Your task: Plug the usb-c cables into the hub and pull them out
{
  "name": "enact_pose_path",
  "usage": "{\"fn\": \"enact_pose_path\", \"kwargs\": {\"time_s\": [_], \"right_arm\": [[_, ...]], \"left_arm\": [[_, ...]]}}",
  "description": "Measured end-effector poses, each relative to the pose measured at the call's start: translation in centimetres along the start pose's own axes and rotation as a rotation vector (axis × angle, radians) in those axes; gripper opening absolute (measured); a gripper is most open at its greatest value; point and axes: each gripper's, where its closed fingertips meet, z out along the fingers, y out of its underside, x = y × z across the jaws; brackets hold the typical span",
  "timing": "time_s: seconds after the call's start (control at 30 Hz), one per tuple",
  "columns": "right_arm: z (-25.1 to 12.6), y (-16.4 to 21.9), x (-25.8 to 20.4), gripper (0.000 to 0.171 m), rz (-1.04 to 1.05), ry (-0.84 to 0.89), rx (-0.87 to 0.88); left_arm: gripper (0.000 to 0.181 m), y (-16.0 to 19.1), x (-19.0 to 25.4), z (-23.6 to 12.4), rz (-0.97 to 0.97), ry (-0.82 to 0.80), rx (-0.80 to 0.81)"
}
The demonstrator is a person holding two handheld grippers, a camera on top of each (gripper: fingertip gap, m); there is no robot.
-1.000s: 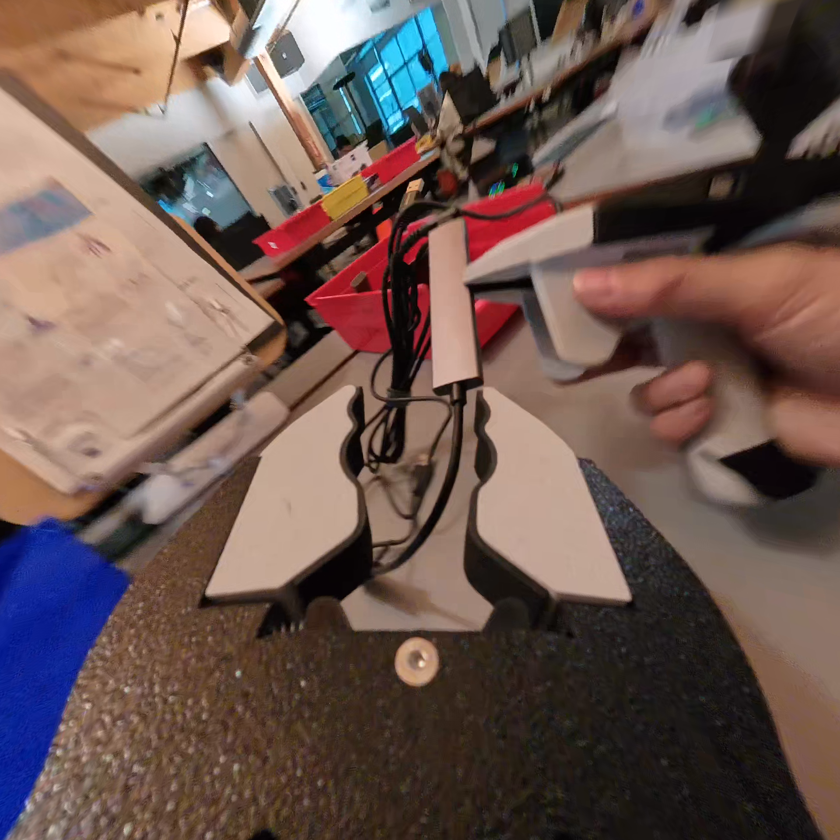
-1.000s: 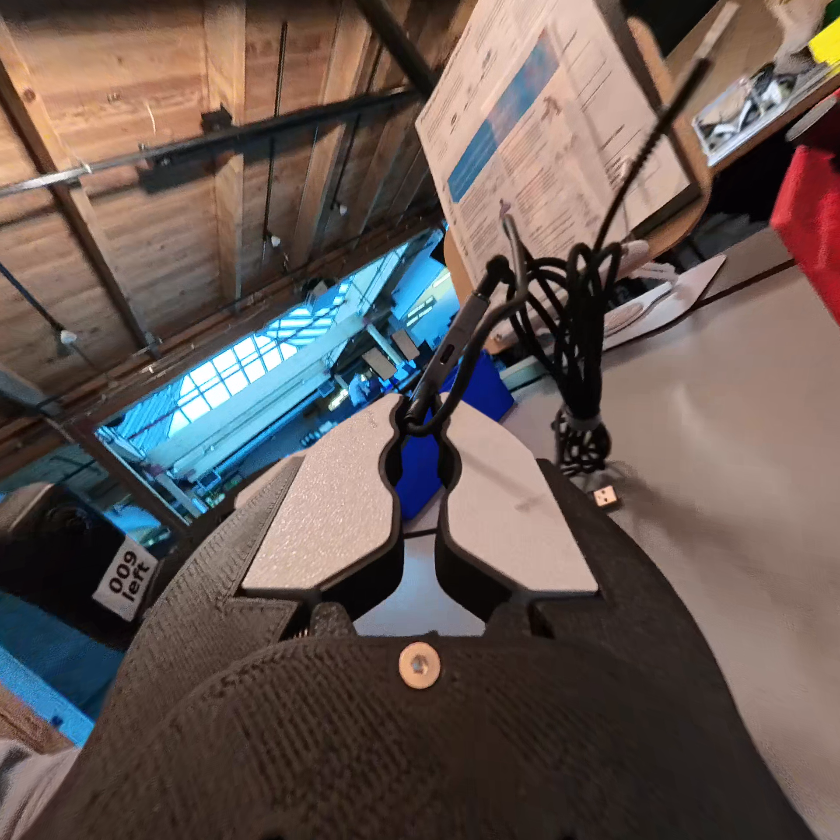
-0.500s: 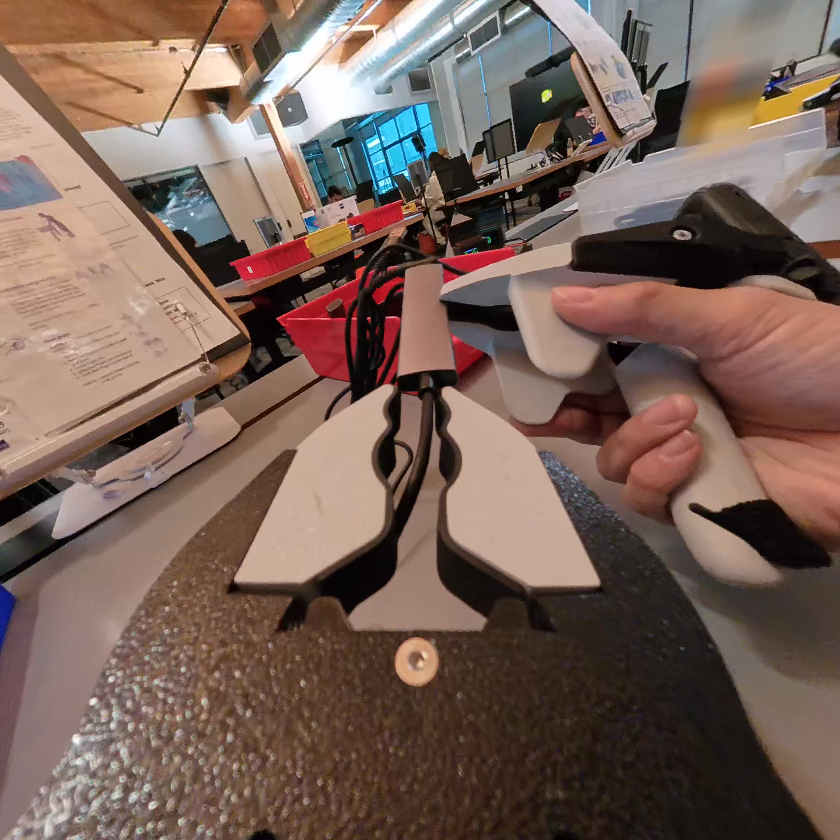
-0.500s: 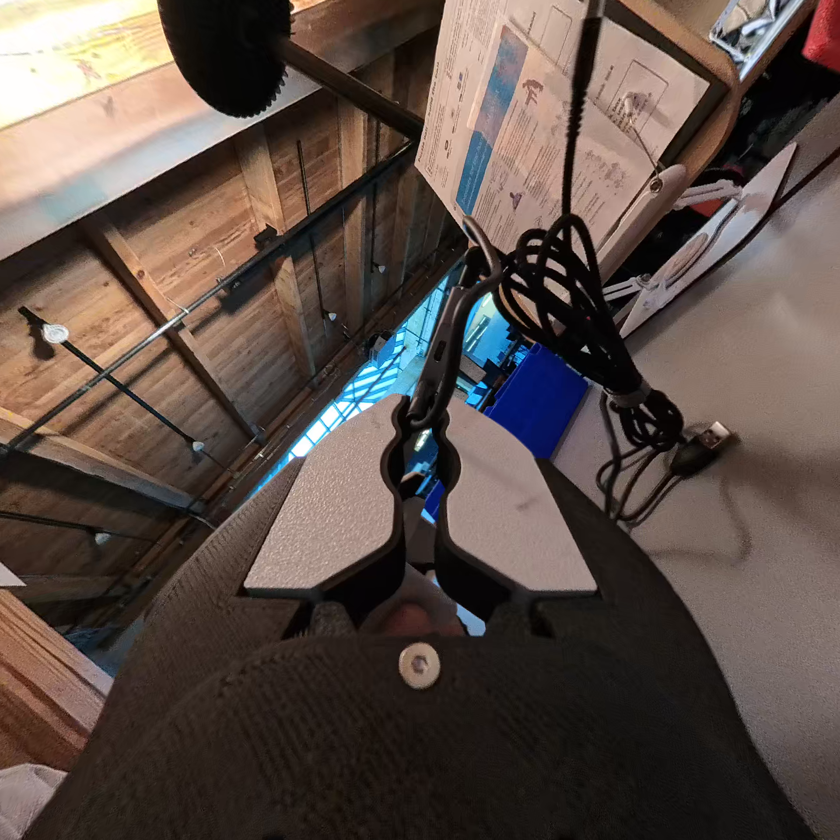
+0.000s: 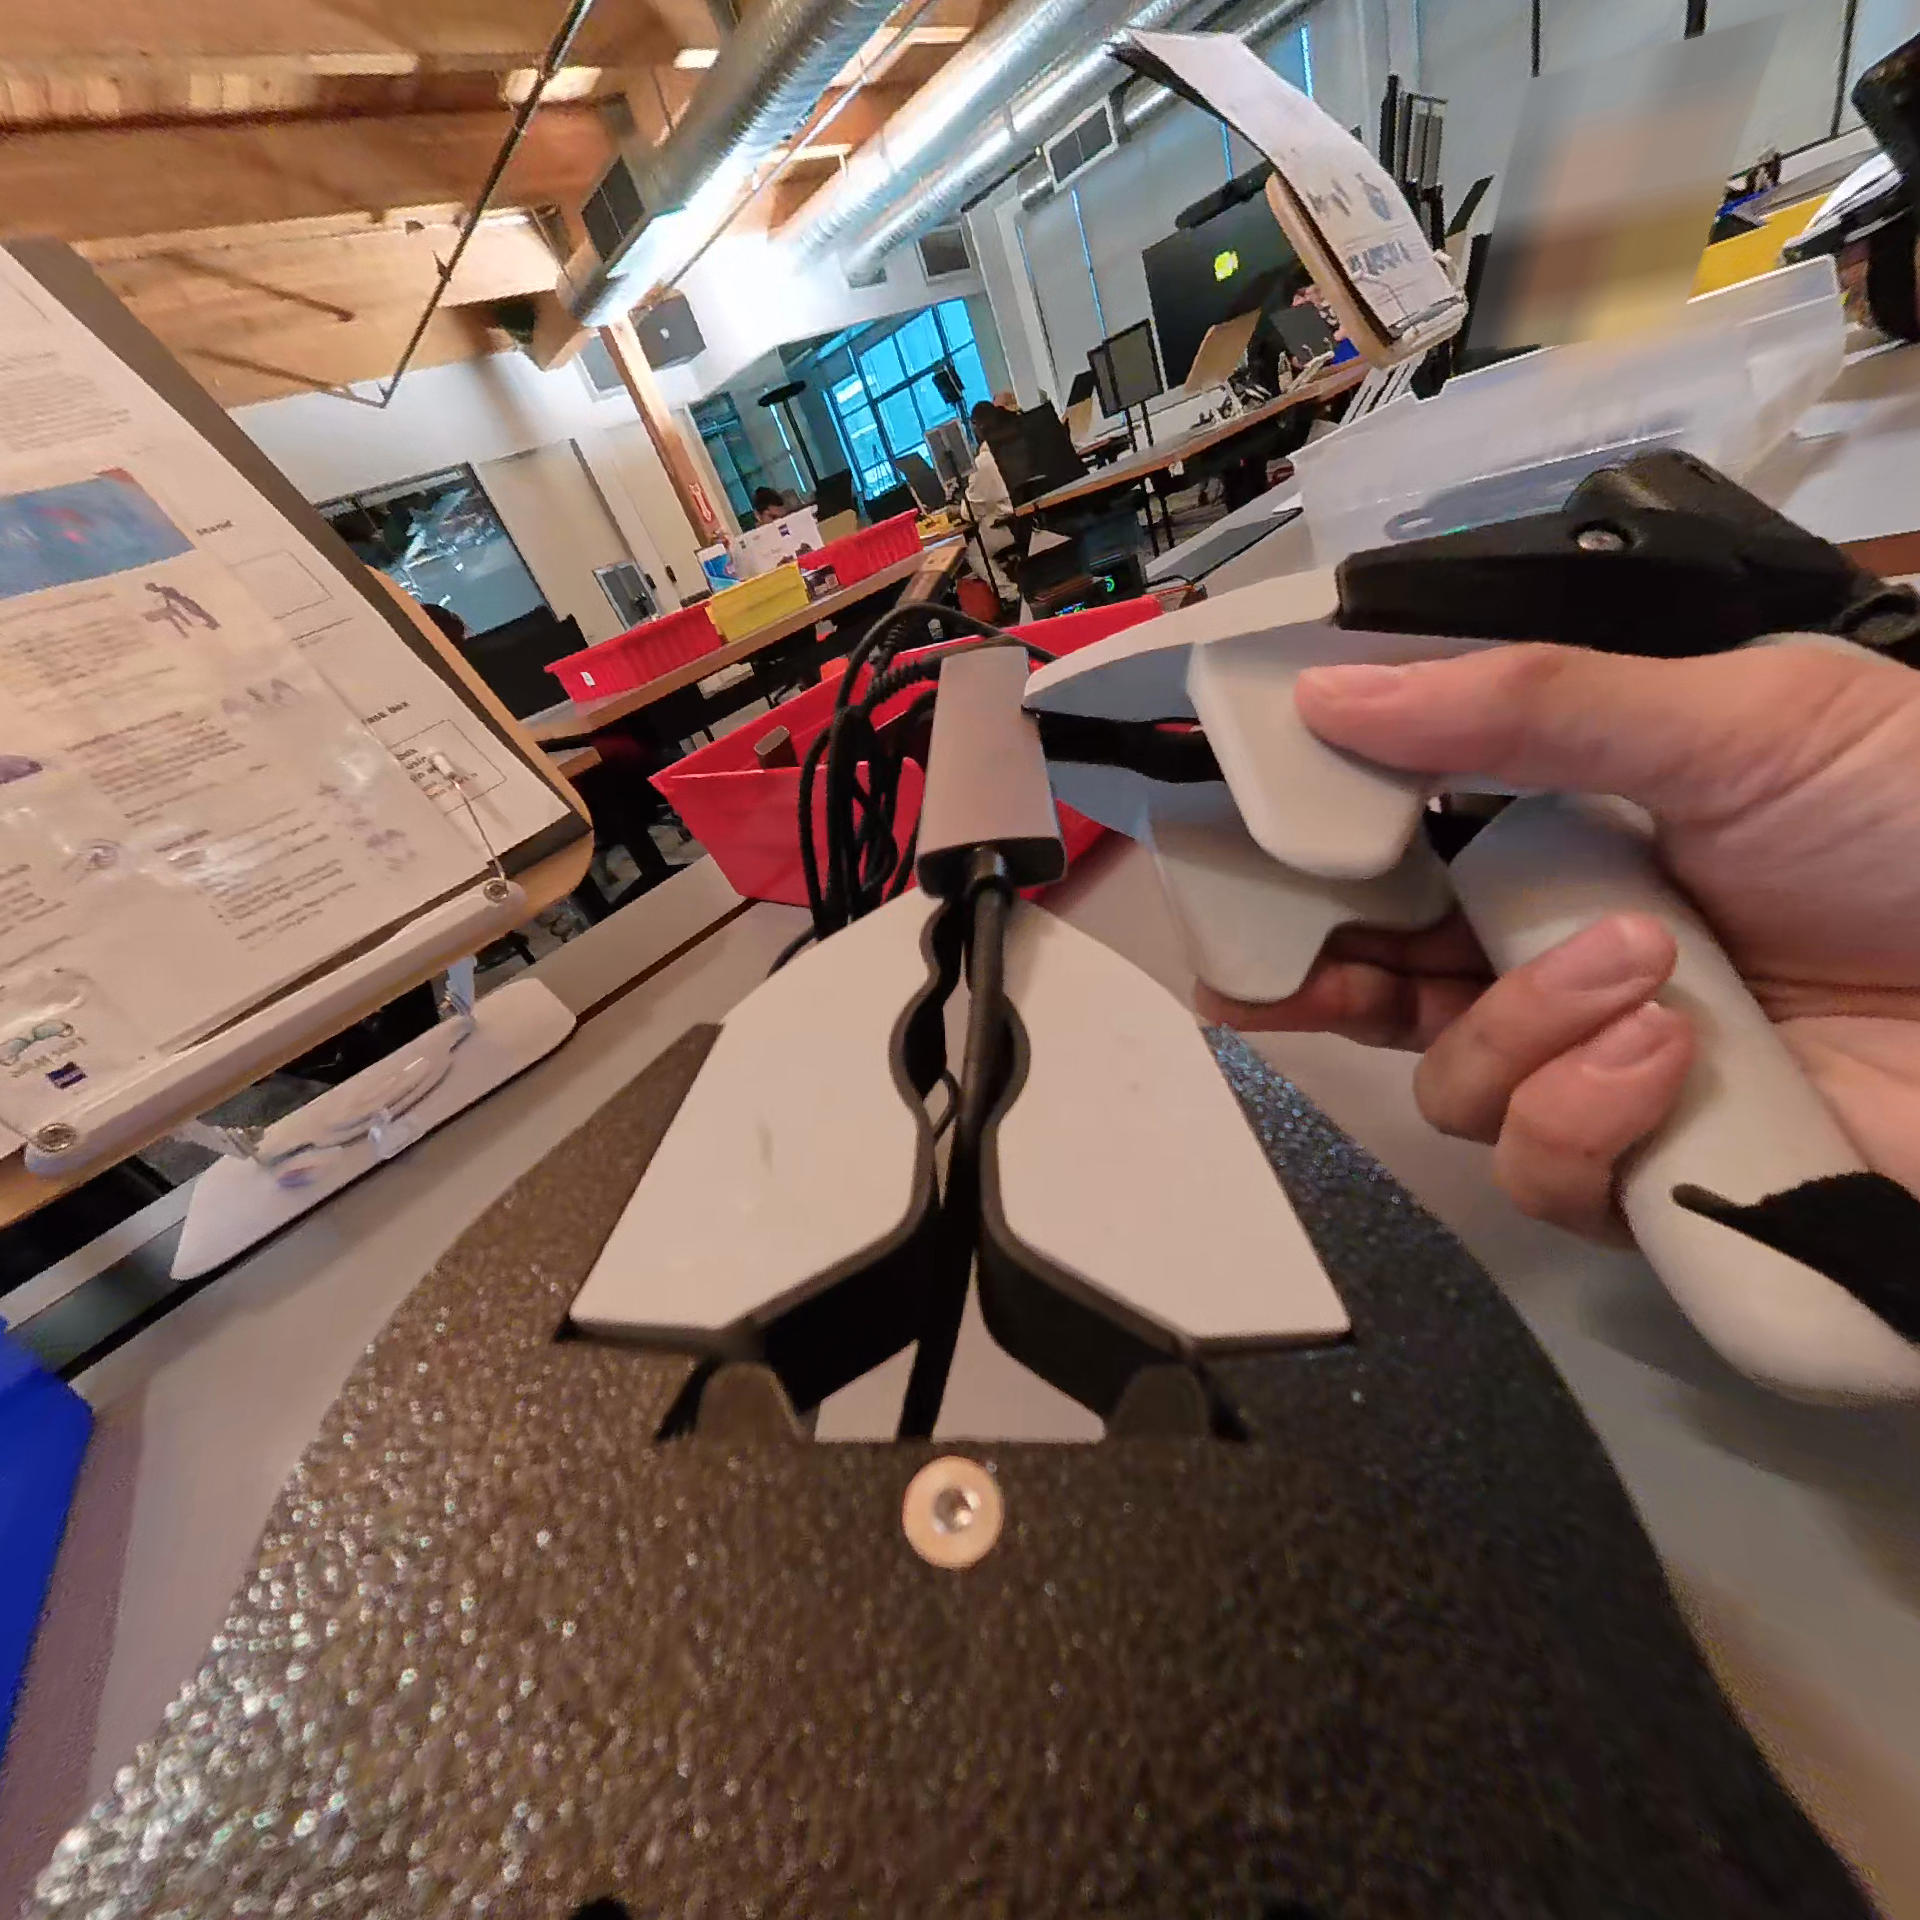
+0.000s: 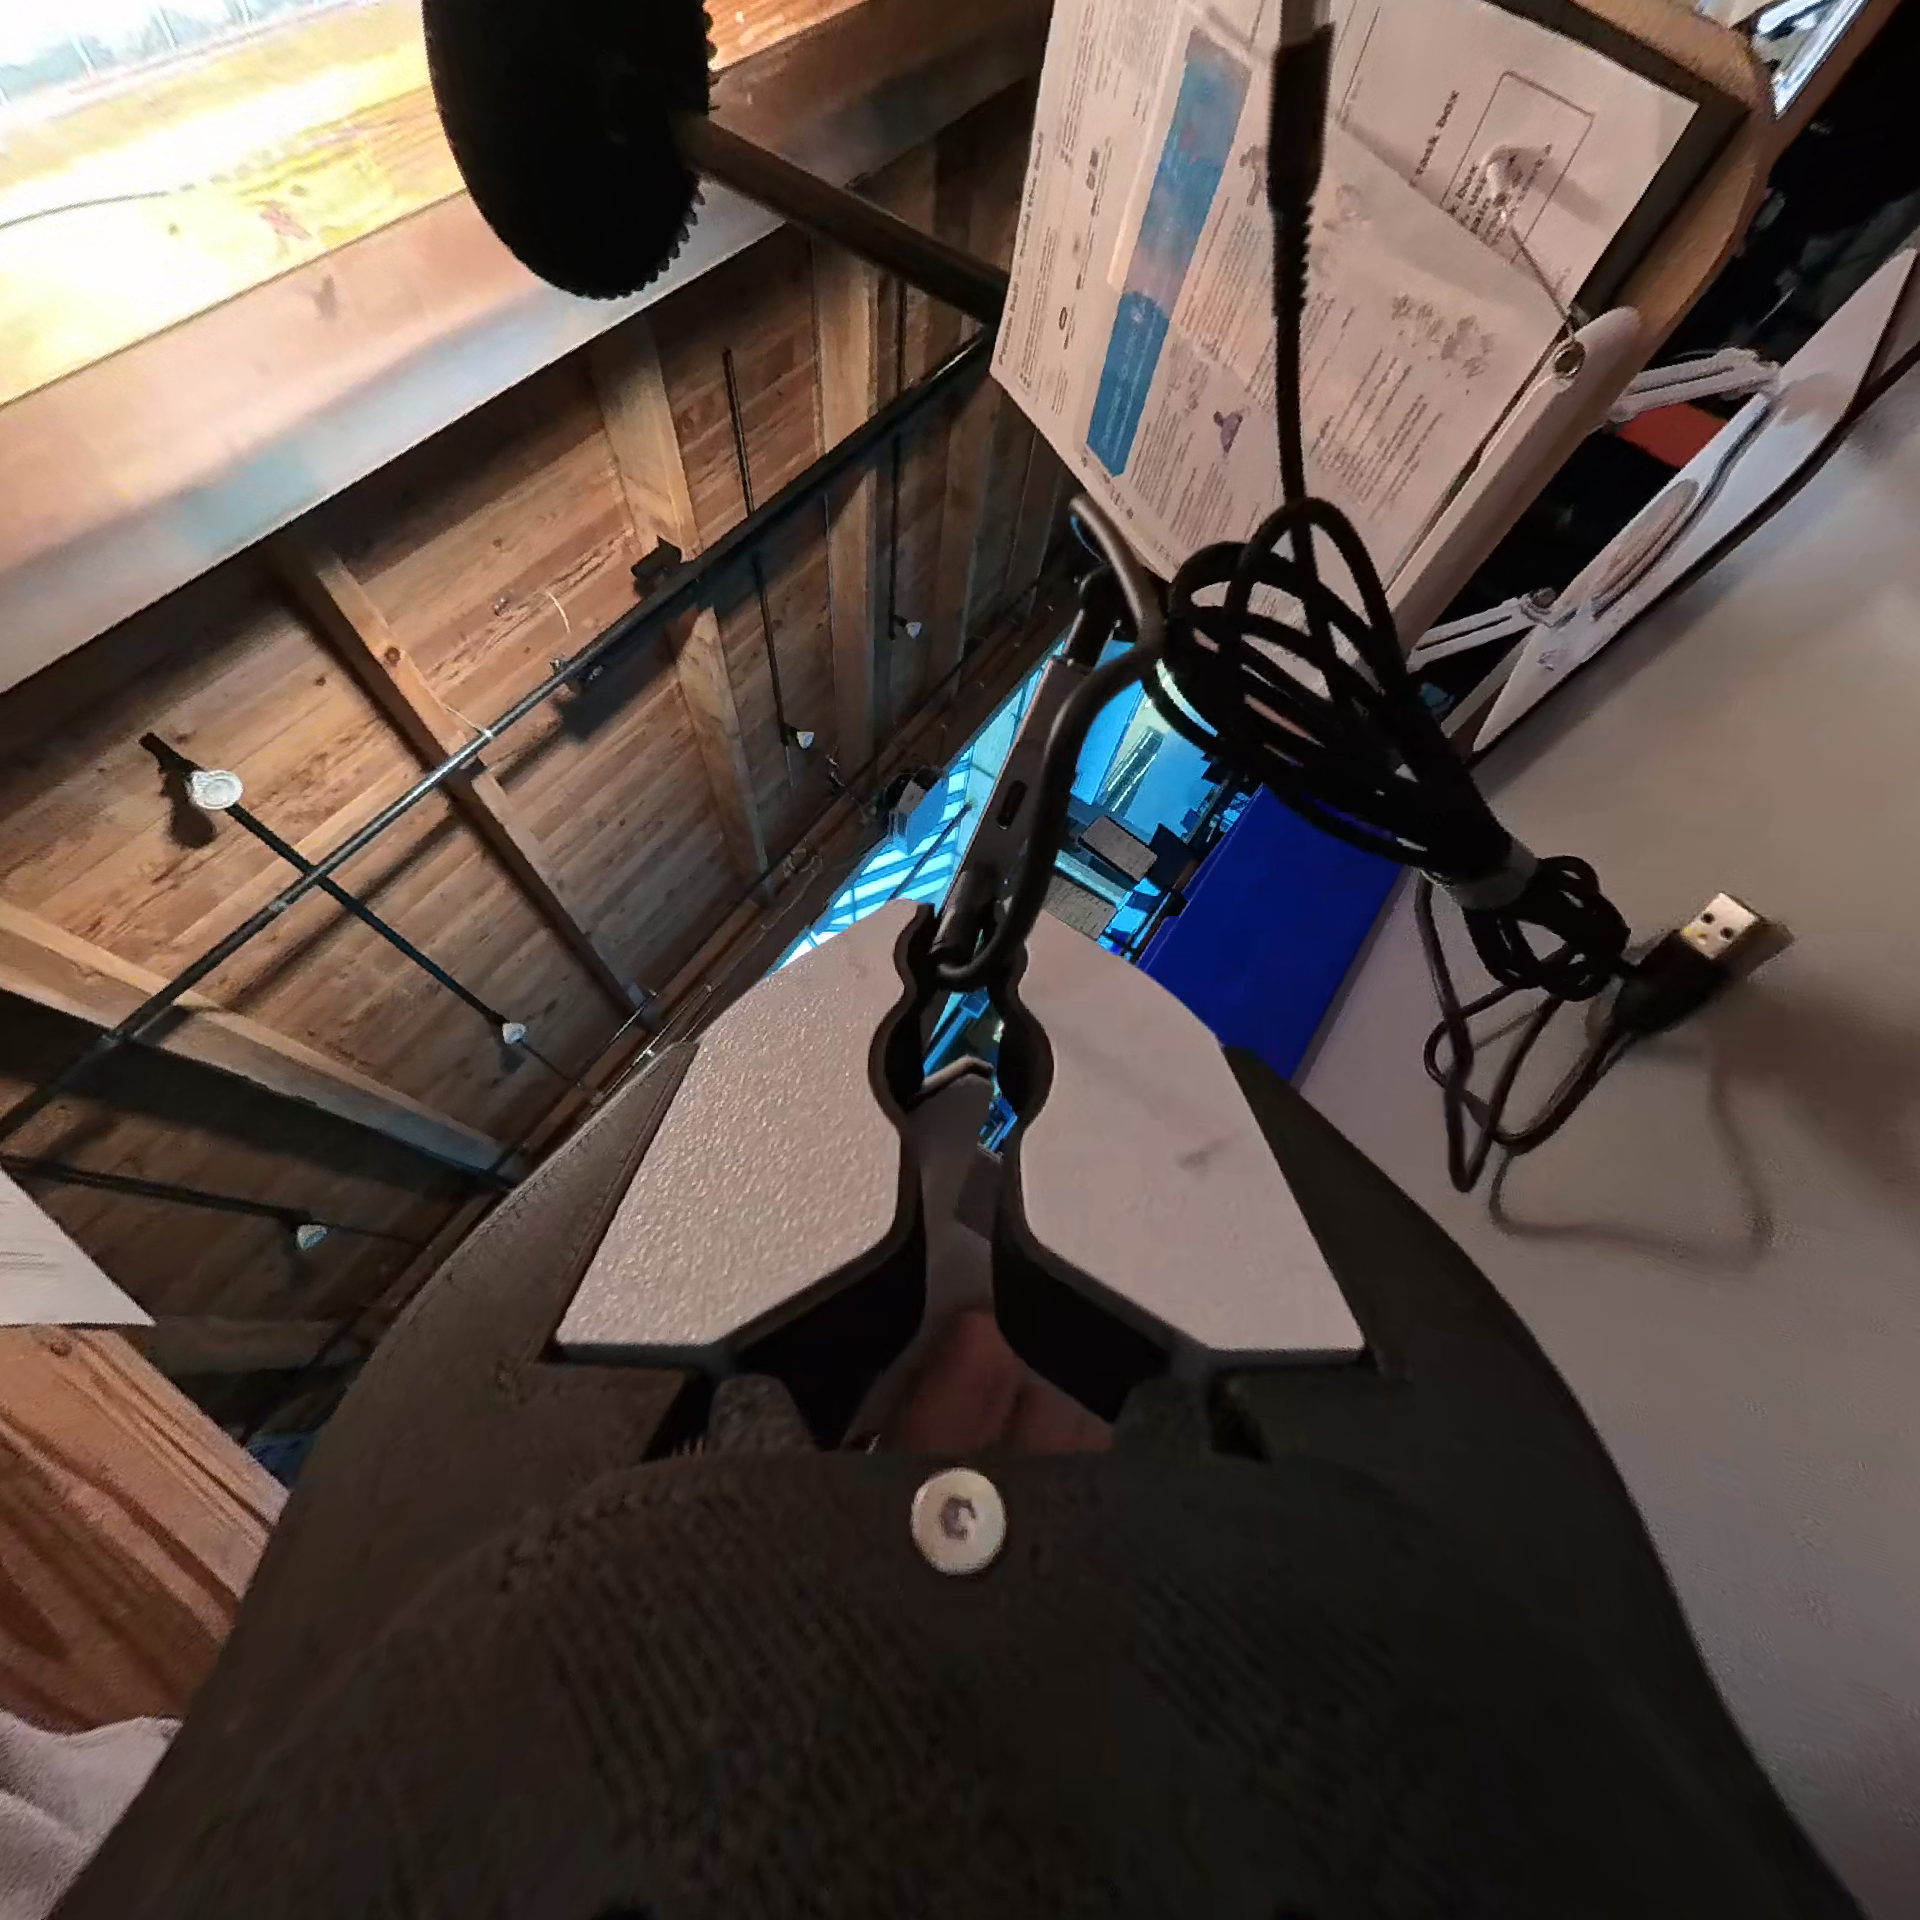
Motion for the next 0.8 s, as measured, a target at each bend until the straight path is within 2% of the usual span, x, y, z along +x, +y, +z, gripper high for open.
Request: {"fn": "enact_pose_path", "kwargs": {"time_s": [0.17,0.27,0.4,0.5,0.6,0.63,0.8], "right_arm": [[-0.1,-0.2,-0.2,0.009,0.015,-0.005,0.017],[-0.1,-0.2,0.0,0.009,0.047,-0.003,0.029],[0.0,0.4,0.1,0.008,0.007,0.008,0.026],[0.3,1.2,-0.1,0.009,-0.030,-0.007,0.011],[0.9,2.4,-0.6,0.009,-0.057,-0.038,-0.040],[1.0,2.8,-0.7,0.009,-0.083,-0.034,-0.051],[1.4,3.5,-1.1,0.011,-0.160,-0.051,-0.108]], "left_arm": [[0.002,0.0,0.3,0.0,-0.013,0.050,0.001],[0.026,-0.1,-0.1,-0.3,0.048,0.007,0.012],[0.029,-0.5,0.6,-0.8,0.083,0.046,0.033],[0.037,-1.0,1.0,-0.9,0.019,0.076,0.027],[0.032,-0.5,0.0,-0.8,-0.029,0.036,-0.013],[0.026,-0.3,-0.3,-0.9,-0.034,0.025,-0.009],[0.024,-0.6,-1.1,-1.4,-0.104,0.017,0.041]]}}
